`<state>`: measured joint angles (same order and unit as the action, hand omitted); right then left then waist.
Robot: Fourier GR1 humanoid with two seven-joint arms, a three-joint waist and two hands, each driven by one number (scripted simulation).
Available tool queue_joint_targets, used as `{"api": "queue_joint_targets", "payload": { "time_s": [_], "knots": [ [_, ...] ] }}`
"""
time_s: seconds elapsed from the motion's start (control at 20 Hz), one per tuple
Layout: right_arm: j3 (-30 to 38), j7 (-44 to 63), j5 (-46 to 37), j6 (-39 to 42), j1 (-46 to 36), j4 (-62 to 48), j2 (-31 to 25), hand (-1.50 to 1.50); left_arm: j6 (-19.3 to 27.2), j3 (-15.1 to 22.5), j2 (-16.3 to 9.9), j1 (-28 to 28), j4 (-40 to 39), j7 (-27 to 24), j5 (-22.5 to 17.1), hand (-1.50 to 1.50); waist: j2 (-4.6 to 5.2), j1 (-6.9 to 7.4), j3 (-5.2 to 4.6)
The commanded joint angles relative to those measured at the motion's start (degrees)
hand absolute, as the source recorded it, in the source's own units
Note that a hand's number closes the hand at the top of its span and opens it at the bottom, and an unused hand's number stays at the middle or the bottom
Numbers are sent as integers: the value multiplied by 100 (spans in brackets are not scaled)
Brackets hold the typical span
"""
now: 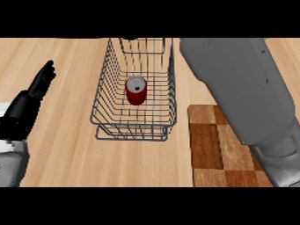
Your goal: Pick the can from the cutting board and place it in the basket
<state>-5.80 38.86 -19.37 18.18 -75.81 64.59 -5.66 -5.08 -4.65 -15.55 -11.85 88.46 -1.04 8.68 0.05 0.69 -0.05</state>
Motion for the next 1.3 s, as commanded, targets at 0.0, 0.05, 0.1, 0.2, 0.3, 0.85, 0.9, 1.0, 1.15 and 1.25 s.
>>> {"api": "queue_joint_targets", "payload": {
  "time_s": [0.0, 0.05, 0.1, 0.2, 0.3, 0.85, 0.9, 1.0, 1.15, 1.25],
  "knots": [
    [-356, 307, -323, 288, -140, -300, 49, 150, -35, 44, 56, -18, 27, 63, -4, 0, -6, -17, 0],
    [-533, 98, -575, 231, -50, -405, -24, 150, -54, -52, 19, -49, -175, -146, -46, 0, 9, -19, -2],
    [-619, 254, -653, 294, -188, -523, 42, 150, 20, 65, 47, -199, 313, 490, 27, 0, -8, 16, 3],
    [-709, 242, -703, 769, -198, -395, -288, 150, 135, 13, 87, -99, 34, 122, 128, 0, -5, -41, 1],
    [-775, 190, -872, 736, -160, -338, -264, 150, -10, -58, 41, -43, -273, -258, 47, 0, 3, -50, 0],
    [-289, -176, -523, 1271, -2, -669, 47, -150, -22, -59, 96, 47, -109, -208, 127, 0, 2, -34, 2],
    [-139, 12, -438, 1201, -176, -651, 176, -150, -126, -150, 2, 131, 14, -172, 21, 0, -5, -17, 2],
    [-29, -356, -588, 664, -23, -641, 128, -150, -116, -47, 77, -66, 157, 169, 31, 0, 5, -9, 4],
    [544, -365, -370, -127, -69, -680, 326, -150, -55, 19, 112, -95, 95, 182, 133, 0, 20, 3, 7],
    [763, -219, -350, -676, 72, -510, 491, -150, -225, -239, -90, -78, -27, -38, -72, 0, 10, -30, 4]
  ]
}}
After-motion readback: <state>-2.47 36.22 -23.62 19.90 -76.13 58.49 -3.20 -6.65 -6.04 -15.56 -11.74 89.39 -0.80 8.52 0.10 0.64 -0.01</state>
